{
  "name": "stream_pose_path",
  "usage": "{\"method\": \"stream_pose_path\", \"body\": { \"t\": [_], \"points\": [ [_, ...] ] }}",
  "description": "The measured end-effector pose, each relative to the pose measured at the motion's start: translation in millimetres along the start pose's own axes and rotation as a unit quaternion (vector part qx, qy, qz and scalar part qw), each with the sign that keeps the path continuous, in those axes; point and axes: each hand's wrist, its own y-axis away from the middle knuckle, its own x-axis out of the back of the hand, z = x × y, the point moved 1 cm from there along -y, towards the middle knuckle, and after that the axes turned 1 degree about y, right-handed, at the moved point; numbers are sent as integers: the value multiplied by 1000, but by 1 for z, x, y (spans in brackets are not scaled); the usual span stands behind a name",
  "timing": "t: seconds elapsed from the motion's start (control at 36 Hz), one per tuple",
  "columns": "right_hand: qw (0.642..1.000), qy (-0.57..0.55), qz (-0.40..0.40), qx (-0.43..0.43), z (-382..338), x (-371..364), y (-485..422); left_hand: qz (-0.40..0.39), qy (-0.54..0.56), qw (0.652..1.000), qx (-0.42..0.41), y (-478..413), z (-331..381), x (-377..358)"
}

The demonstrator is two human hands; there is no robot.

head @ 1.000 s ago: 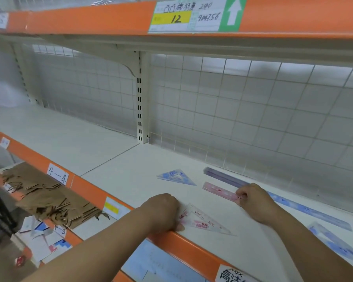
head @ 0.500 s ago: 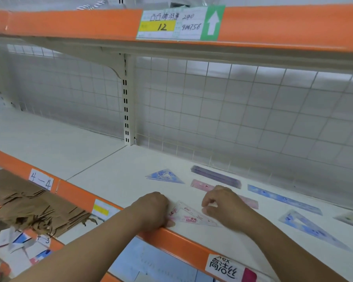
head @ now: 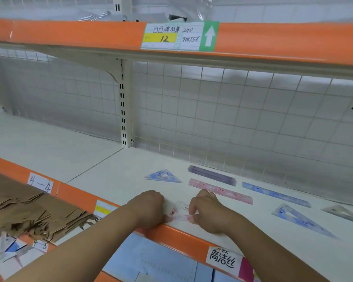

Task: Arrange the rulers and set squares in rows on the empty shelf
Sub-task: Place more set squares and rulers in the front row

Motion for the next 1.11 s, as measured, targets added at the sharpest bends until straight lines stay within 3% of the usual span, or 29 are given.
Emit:
{"method": "stream_pose_path", "body": {
  "t": [0.33,0.61,0.89,1.11],
  "points": [
    [997,68,26,-12,-5,0,8,-4,16,1000,11,10,-4,5],
    [999,-8,-7,-37,-1,6,10,-7,35,999,-15,10,-4,6],
    [993,45,66,-86,-9,4,10,-10,34,999,-30,13,-12,10],
    [995,6,37,-95,-15,3,12,-17,23,998,-51,15,-15,12]
  ]
}}
